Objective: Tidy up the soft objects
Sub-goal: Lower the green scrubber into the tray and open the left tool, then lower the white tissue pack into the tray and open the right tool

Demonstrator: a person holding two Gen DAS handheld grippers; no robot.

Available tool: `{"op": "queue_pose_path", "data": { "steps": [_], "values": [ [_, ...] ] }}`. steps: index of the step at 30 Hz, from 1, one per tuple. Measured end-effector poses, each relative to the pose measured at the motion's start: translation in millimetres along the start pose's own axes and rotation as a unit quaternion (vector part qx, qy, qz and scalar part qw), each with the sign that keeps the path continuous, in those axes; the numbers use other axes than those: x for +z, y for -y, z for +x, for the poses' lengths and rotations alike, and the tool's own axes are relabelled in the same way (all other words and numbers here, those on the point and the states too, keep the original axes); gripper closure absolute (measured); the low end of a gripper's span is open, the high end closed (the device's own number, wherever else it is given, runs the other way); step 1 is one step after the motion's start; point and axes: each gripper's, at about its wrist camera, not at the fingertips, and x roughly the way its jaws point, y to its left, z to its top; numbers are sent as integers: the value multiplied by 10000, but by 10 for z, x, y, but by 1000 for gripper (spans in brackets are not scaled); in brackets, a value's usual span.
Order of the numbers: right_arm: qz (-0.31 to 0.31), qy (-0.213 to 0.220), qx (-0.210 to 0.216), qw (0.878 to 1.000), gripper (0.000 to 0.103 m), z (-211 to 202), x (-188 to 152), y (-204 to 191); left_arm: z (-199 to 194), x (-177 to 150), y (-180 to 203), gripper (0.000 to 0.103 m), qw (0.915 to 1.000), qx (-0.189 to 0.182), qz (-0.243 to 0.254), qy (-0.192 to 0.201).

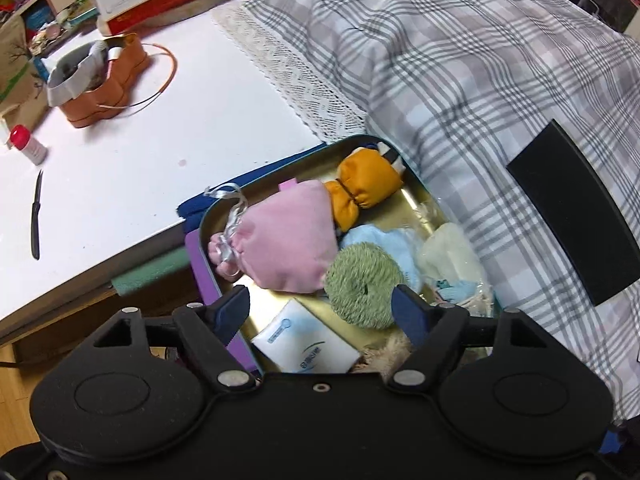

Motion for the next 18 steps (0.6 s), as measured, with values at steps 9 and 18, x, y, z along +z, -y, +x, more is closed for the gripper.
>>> {"op": "queue_pose_path", "data": {
  "steps": [9, 18],
  "values": [
    [-339, 50, 199, 9992, 52, 56, -83, -296, 19, -85, -136, 29, 9997, 161, -182, 20],
    [-168, 392, 18, 9991, 52, -2, 236, -226, 32, -64, -182, 29, 9990, 309, -319, 110]
  ]
}}
